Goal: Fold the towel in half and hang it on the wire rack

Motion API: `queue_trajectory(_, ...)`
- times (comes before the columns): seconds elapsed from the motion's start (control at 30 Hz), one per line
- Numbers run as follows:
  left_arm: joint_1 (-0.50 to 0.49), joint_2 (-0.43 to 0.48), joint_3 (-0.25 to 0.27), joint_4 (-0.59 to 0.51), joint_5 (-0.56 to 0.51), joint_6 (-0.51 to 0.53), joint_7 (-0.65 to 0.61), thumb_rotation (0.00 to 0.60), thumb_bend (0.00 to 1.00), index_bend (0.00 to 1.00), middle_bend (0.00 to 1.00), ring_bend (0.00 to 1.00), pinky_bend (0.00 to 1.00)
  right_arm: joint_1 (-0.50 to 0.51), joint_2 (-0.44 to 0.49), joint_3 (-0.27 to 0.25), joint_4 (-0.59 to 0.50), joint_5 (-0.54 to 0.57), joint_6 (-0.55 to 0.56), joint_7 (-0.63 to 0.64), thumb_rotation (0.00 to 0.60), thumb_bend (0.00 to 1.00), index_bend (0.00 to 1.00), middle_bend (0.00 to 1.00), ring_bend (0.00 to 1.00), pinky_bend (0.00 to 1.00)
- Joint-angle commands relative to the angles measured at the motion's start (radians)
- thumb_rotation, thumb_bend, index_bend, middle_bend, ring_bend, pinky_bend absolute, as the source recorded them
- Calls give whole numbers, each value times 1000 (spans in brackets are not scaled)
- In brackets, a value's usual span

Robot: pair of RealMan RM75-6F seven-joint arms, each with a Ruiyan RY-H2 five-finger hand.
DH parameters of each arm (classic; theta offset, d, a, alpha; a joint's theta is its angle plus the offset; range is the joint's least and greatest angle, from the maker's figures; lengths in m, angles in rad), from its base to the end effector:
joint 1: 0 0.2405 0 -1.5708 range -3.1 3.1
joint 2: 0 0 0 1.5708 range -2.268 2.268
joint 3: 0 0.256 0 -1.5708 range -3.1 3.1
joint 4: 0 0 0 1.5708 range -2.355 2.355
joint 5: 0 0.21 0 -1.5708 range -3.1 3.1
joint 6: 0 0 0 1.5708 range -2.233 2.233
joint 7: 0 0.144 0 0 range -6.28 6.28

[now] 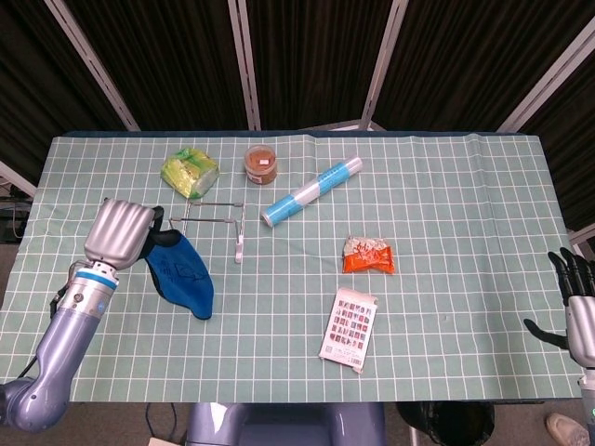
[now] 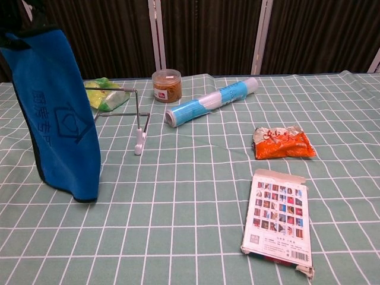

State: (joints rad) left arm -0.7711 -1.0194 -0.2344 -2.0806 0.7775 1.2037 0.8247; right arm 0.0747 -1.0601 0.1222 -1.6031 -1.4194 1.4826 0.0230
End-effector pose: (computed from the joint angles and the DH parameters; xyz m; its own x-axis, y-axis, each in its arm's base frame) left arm -0.1133 0.3271 0.1422 0.6709 0.0565 0.7394 0.7312 -0.2164 -0.6469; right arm -0.3223 -0.1926 0.1944 0.4238 0.0701 0.9031 -0.9048 0.0776 0.4186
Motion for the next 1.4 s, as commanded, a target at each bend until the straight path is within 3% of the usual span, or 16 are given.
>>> queue_trajectory(0.03, -37, -26, -32, 39, -22, 8, -5, 600, 803, 756, 947, 922, 1000, 0, 1, 2, 1, 2, 0, 2, 600, 0, 0, 0, 0, 0)
queue_trajectory(0.27, -87, -99, -69, 161, 7, -27, -89, 600, 804, 769, 947, 922, 1000, 5, -1, 8, 10, 20, -14, 4, 600, 0, 0, 0, 0, 0)
queue_trajectory(0.7, -184, -142, -96, 247, -107, -52, -31, 600, 804, 779, 945, 917, 1000, 11, -5, 13, 19, 38, -28, 2, 600, 0, 0, 0, 0, 0)
queue_trajectory(1.03, -268, -170, -79, 363, -212, -120, 42, 600, 803, 793, 944, 916, 1000, 14, -10, 17, 25, 55, -39, -9, 600, 0, 0, 0, 0, 0)
queue_trajectory(1.4, -342, -232, -57, 594, -275, -257, 22, 600, 805, 801, 943, 915, 1000, 26, -25, 24, 46, 93, -71, -27, 600, 0, 0, 0, 0, 0)
